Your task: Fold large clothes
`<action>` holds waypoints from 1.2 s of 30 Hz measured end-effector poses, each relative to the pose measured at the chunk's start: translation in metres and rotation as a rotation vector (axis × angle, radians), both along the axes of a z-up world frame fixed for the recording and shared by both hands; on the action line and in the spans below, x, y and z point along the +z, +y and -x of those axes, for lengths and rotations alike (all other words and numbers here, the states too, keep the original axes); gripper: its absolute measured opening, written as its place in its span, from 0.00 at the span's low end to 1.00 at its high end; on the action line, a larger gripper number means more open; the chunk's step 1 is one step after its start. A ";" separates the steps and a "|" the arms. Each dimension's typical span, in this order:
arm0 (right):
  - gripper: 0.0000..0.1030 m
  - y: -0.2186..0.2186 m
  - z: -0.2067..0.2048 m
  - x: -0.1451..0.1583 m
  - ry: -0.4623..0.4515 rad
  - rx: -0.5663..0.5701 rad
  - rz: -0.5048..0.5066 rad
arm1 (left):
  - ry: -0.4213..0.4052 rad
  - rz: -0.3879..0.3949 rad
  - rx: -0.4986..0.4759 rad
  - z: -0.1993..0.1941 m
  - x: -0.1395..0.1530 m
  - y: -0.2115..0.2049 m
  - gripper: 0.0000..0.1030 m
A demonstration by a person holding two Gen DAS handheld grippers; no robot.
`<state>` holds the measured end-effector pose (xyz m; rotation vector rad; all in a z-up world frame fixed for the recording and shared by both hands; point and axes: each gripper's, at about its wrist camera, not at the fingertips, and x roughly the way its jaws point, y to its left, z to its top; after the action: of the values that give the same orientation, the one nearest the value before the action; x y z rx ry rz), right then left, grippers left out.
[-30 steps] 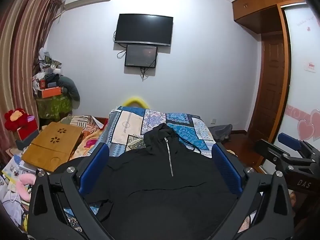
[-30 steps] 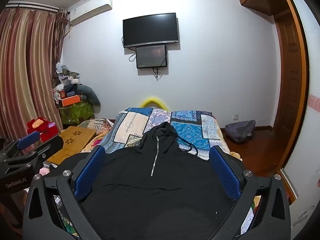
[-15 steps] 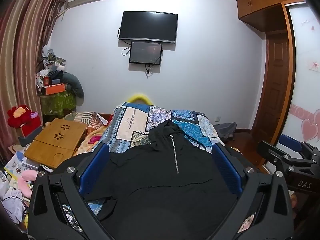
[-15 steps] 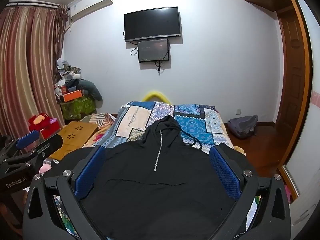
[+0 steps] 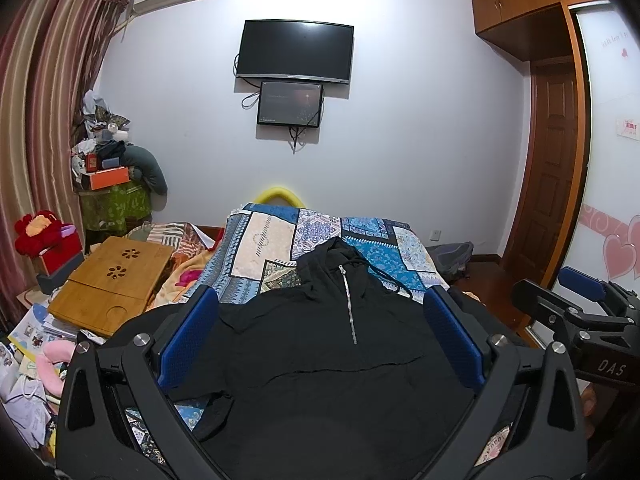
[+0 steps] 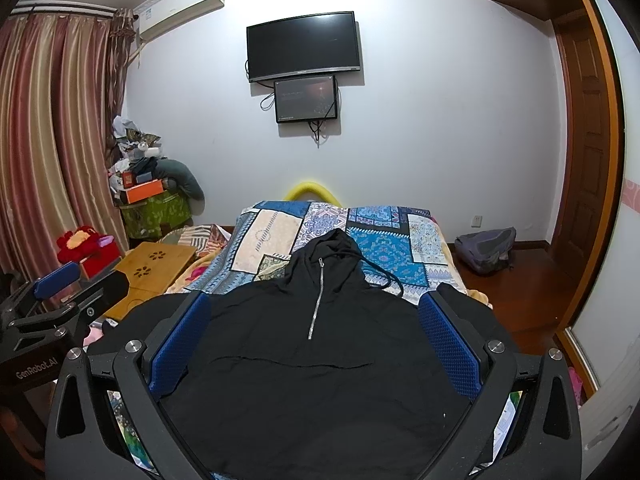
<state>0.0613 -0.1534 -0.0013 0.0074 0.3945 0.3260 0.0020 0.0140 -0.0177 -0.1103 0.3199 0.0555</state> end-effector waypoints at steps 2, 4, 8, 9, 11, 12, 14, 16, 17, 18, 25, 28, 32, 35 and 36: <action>1.00 0.000 -0.002 0.000 0.001 0.000 -0.001 | 0.002 -0.001 -0.002 0.000 -0.001 0.001 1.00; 1.00 0.000 -0.001 -0.001 0.001 -0.001 -0.002 | 0.004 -0.004 -0.006 -0.001 -0.002 0.000 1.00; 1.00 0.000 -0.001 0.000 0.002 -0.001 0.000 | 0.005 -0.001 -0.006 -0.002 -0.004 0.001 1.00; 1.00 -0.001 -0.002 0.000 0.001 0.000 -0.001 | 0.007 -0.002 -0.005 -0.003 -0.003 -0.001 1.00; 1.00 -0.001 -0.002 0.000 0.004 -0.001 0.001 | 0.008 -0.001 -0.005 -0.003 -0.004 0.000 1.00; 1.00 -0.001 -0.002 0.000 0.005 0.000 0.000 | 0.008 -0.001 -0.005 -0.004 -0.004 -0.001 1.00; 1.00 -0.001 -0.001 0.000 0.005 0.000 0.000 | 0.009 -0.002 -0.003 -0.004 -0.005 -0.001 1.00; 1.00 0.000 -0.001 0.000 0.005 0.000 0.003 | 0.009 -0.003 -0.002 -0.004 -0.004 -0.001 1.00; 1.00 0.000 -0.001 0.000 0.005 0.001 0.002 | 0.010 -0.003 -0.002 -0.004 -0.005 0.000 1.00; 1.00 -0.001 -0.002 -0.001 0.006 0.002 0.000 | 0.010 -0.002 -0.003 -0.004 -0.005 0.000 1.00; 1.00 0.001 -0.002 0.000 0.005 -0.002 0.003 | 0.010 -0.003 -0.003 -0.004 -0.005 -0.001 1.00; 1.00 0.001 -0.003 -0.002 0.010 -0.002 0.002 | 0.011 -0.004 -0.005 -0.005 -0.006 -0.001 1.00; 1.00 0.001 -0.003 -0.002 0.007 -0.003 0.003 | 0.015 -0.003 -0.003 -0.005 -0.006 -0.001 1.00; 1.00 0.001 -0.003 -0.002 0.008 -0.003 0.003 | 0.018 -0.001 -0.002 -0.006 -0.006 -0.001 1.00; 1.00 0.001 -0.003 -0.002 0.007 -0.003 0.002 | 0.019 0.000 -0.002 -0.006 -0.006 -0.001 1.00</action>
<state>0.0644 -0.1525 -0.0034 0.0071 0.4020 0.3222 0.0082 0.0133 -0.0240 -0.1095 0.3385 0.0547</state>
